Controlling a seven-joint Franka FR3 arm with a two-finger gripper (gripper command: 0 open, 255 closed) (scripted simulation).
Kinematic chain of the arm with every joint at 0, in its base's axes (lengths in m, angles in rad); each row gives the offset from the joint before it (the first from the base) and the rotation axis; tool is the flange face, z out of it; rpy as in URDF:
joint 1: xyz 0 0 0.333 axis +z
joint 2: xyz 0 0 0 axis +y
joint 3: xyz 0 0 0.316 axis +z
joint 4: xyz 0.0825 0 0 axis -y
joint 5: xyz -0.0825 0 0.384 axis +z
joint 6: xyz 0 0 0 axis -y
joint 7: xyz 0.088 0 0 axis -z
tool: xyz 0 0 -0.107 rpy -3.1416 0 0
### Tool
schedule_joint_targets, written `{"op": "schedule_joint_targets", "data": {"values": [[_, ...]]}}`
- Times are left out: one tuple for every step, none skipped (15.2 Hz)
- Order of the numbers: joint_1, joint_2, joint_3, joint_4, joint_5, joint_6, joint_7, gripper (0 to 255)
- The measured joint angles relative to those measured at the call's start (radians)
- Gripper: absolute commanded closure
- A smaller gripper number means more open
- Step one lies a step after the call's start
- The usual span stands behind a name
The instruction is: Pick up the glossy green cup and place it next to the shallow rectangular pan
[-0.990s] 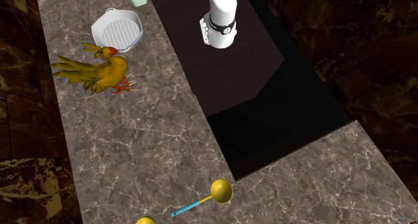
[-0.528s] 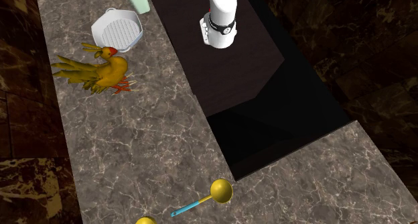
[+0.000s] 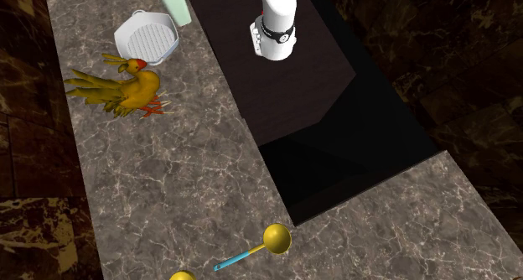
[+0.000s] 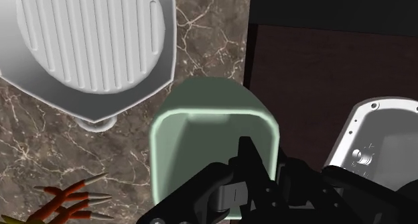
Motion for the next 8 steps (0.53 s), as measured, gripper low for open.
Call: {"op": "schedule_joint_targets", "data": {"values": [[-0.001,0.000,-0.010,-0.008,-0.009,0.008,0.002,255],[-0.007,-0.002,-0.026,-0.017,-0.024,0.017,0.000,255],[-0.005,-0.001,-0.037,-0.023,-0.034,0.026,0.003,255],[-0.009,-0.002,-0.050,-0.031,-0.045,0.034,0.003,255],[-0.011,-0.002,-0.065,-0.037,-0.059,0.043,0.003,255],[-0.012,-0.001,-0.081,-0.044,-0.073,0.054,0.005,255],[-0.014,0.000,-0.096,-0.050,-0.086,0.062,0.004,255],[-0.012,0.002,-0.111,-0.057,-0.100,0.073,0.008,255]]}}
